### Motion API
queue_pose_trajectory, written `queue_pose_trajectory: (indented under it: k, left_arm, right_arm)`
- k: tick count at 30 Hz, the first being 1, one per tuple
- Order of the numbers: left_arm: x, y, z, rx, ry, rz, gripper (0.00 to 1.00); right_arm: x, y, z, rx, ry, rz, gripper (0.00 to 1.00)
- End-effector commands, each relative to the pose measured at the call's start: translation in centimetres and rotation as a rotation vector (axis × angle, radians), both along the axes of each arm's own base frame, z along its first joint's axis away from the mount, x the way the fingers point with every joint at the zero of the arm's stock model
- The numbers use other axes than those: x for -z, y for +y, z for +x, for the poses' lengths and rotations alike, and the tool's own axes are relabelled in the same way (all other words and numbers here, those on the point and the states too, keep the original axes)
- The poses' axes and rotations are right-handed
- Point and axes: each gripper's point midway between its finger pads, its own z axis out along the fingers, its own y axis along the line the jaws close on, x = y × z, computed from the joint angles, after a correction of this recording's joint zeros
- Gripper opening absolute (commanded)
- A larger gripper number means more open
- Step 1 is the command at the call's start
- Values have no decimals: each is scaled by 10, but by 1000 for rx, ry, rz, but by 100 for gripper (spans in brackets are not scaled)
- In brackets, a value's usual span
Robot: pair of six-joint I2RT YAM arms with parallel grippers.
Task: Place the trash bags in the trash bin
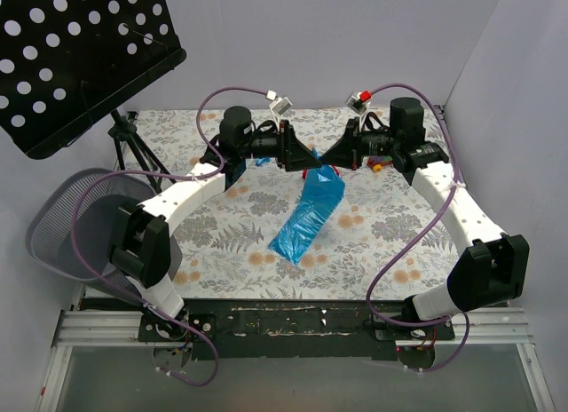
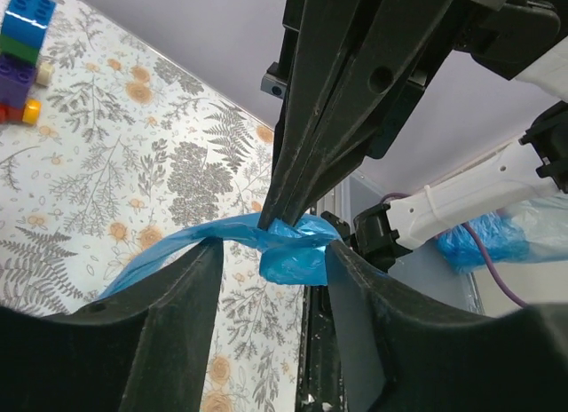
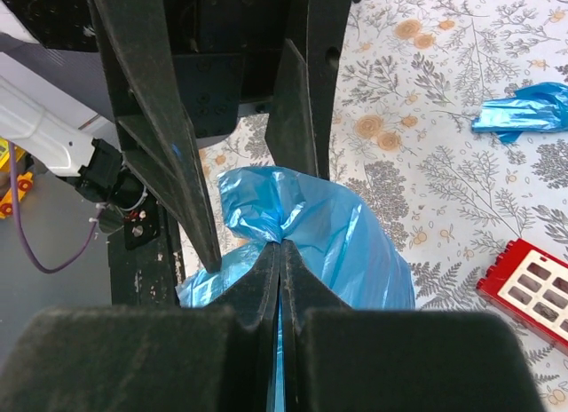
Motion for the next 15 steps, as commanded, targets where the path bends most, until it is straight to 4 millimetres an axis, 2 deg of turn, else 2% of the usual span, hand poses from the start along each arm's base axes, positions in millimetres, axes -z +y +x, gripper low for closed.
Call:
queue_pose_trajectory:
  k: [1, 4, 6, 10, 15]
  left_arm:
    - [-14, -6, -8, 56, -54, -28, 43]
    - [-16, -5, -16, 110, -74, -42, 21]
    - [-18, -5, -21, 136, -87, -48, 0]
    - [-18, -4, -23, 147, -95, -42, 0]
    - [-19, 2, -26, 123, -84, -30, 0]
  right_arm:
    - [-11, 4, -3, -25, -28, 32, 1]
    - [-11, 6, -5, -38, -1, 45, 1]
    - [-9, 7, -9, -63, 25, 56, 1]
    - [-4, 8, -8, -69, 45, 58, 1]
    - [-3, -11, 29, 79, 7, 18, 1]
